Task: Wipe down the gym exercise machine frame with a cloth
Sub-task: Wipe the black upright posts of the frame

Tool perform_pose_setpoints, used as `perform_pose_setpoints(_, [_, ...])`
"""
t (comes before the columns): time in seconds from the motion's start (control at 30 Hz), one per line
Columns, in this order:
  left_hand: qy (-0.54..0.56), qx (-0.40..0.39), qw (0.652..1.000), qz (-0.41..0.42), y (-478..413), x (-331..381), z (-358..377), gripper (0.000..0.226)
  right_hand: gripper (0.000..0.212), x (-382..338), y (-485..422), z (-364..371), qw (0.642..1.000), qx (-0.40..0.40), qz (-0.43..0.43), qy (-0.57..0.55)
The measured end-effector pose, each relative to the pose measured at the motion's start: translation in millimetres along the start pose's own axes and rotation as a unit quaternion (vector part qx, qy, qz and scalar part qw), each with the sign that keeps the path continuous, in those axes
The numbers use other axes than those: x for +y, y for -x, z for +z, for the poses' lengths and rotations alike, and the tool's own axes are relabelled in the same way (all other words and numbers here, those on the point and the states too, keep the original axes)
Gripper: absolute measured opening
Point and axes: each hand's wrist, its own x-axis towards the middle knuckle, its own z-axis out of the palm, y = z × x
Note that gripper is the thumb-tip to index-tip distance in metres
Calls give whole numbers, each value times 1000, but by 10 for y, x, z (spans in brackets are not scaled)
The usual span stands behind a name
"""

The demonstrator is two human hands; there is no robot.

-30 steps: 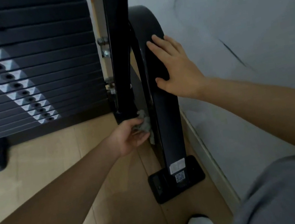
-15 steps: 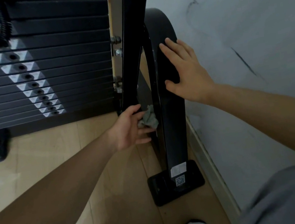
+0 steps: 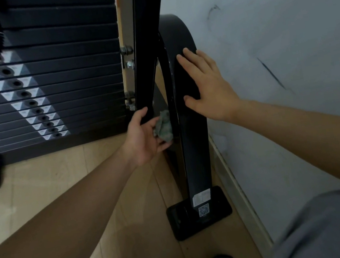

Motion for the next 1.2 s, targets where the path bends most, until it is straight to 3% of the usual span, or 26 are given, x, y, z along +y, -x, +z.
perform_pose_setpoints(0.1, [-54, 21, 998, -12, -3, -76, 24, 64, 91, -7, 0, 11, 1000, 2, -4, 2])
perform_pose_setpoints(0.27, [-160, 62, 980, -105, 57, -528, -54, 56, 95, -4, -3, 43, 1000, 12, -9, 11])
perform_pose_setpoints(0.43, [-148, 64, 975, -151, 33, -691, -132, 70, 94, 16, 13, 76, 1000, 26, -16, -2])
perform_pose_setpoints(0.63, [-44, 77, 996, -33, -33, -216, 54, 63, 92, 22, 37, 129, 999, 45, -12, -22])
perform_pose_setpoints(0.93, [61, 67, 986, 143, -16, 542, 467, 53, 93, 90, 30, 163, 995, 33, -28, -93])
perform_pose_setpoints(1.2, [77, 44, 977, 194, -16, 628, 569, 46, 93, 126, 21, 159, 994, 36, -38, -93])
